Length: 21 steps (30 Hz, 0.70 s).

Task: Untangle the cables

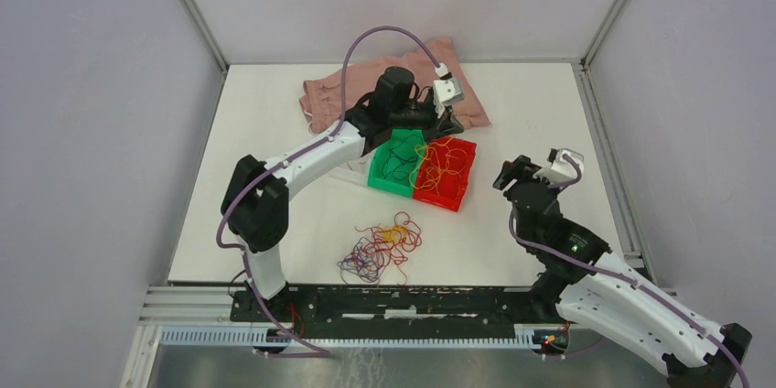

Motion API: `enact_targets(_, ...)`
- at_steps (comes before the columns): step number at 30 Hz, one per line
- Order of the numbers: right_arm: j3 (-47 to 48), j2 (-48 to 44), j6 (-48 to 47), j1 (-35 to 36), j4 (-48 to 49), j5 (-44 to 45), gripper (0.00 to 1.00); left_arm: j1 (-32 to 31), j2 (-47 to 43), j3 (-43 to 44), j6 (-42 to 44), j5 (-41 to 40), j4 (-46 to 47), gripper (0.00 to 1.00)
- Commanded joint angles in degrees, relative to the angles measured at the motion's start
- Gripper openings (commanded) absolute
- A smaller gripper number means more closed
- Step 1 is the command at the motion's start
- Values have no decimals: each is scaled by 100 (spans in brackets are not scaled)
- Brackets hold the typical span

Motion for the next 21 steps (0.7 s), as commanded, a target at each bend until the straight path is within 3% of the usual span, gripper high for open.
enact_targets(1, 87, -110, -92, -139, 115, -156, 72, -49, -98, -105, 224, -28, -76, 11)
enact_targets(7, 116, -32, -101, -329, 207, -491, 71, -144, -144, -259, 204, -47, 14, 12)
enact_targets(15, 85, -66, 36, -440, 197, -630, 71, -346, 449, 1006, -176, -54, -59, 7)
enact_targets(21, 158, -69, 21, -511, 90, -669, 71, -438, 719, 1100, -412, 4, 41, 5)
